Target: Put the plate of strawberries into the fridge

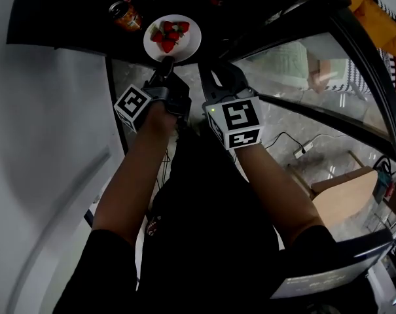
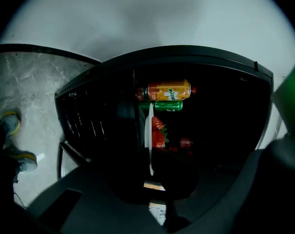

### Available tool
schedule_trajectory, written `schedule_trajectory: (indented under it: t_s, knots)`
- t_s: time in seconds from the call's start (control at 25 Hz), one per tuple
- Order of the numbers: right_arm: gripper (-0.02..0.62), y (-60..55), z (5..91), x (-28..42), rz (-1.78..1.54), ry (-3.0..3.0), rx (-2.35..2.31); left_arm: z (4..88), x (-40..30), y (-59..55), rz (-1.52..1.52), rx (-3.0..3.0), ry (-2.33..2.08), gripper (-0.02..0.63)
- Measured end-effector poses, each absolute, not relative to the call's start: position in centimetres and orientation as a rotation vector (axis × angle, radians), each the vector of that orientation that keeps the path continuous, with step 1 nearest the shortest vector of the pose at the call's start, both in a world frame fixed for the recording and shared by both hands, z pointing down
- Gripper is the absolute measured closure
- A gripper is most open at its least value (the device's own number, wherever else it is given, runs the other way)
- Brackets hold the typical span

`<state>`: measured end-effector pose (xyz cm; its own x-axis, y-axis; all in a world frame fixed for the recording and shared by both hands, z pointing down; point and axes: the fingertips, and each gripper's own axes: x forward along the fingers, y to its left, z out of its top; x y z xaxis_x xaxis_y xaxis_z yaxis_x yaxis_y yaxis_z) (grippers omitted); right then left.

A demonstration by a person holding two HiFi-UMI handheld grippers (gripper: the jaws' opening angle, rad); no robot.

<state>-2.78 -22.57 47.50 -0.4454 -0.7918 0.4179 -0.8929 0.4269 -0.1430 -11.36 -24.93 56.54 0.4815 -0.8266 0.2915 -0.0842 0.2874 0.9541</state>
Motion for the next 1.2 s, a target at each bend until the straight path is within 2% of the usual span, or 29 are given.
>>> schedule_trajectory:
  t_s: [0.44, 0.96, 1.04, 1.2]
  knots:
    - [0.591, -22.2, 52.2, -3.7, 0.519, -2.38, 1.463, 61.1, -11.4, -25.9, -0.643, 1.171, -0.966, 0.589]
    - [0.591, -22.7, 51.9, -2.4, 0.552, -2.375, 1.512, 60.8, -10.8, -27.1, -0.602, 1.208, -1.015, 0.584]
    - [0.591, -22.6, 52.0, -2.3, 0.558, -2.368, 1.51, 60.5, -10.8, -26.9, -0.602, 1.232, -1.011, 0.511]
    - [0.591, -22.6, 52.3, -2.1, 0.567, -2.362, 1.503, 60.0, -10.8, -26.0, -0.555, 1.294, -1.02, 0.509]
